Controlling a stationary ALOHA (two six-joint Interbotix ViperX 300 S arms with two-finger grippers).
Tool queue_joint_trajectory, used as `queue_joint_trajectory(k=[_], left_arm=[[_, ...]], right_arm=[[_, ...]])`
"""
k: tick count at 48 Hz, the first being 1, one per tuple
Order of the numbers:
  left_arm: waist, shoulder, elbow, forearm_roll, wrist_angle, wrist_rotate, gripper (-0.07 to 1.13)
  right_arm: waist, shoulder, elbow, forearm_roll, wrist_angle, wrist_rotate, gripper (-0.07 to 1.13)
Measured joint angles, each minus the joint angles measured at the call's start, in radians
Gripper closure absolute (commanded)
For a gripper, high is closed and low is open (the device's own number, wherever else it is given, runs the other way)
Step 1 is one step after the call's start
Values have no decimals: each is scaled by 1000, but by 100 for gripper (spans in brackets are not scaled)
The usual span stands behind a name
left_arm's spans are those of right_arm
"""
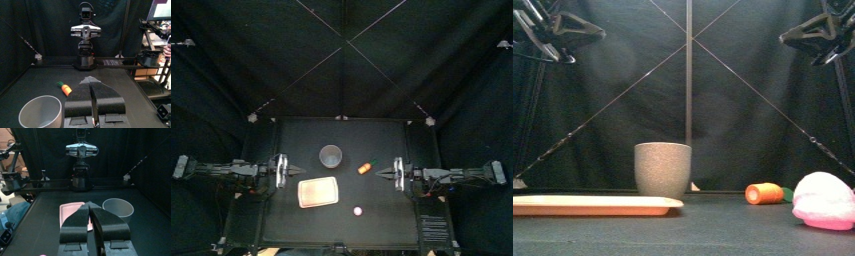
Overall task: Pick the carrot then place it in the grey bowl
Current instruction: Pick the carrot
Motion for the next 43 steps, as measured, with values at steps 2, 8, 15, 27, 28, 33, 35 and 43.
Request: queue_joint_trajectory(k=[2, 8, 15, 27, 28, 33, 35, 43], left_arm=[[3, -3, 12, 0, -5, 2, 113], [9, -9, 31, 0, -3, 0, 109], [9, -9, 31, 0, -5, 2, 108], [9, -11, 31, 9, -5, 2, 108], [11, -11, 31, 9, -3, 2, 108], [11, -11, 31, 11, -5, 0, 108], [9, -11, 31, 11, -3, 2, 108], [11, -11, 34, 11, -5, 2, 108]], right_arm=[[-2, 3, 5, -2, 2, -2, 107], [-35, 54, 15, -15, 26, -3, 102], [-80, 155, 9, -80, 115, -3, 97], [-95, 365, -52, -175, 284, 14, 57], [-98, 379, -57, -175, 290, 15, 52], [-117, 442, -83, -175, 304, 17, 24], [-127, 463, -92, -176, 305, 18, 13], [-186, 545, -123, -190, 324, 17, 0]])
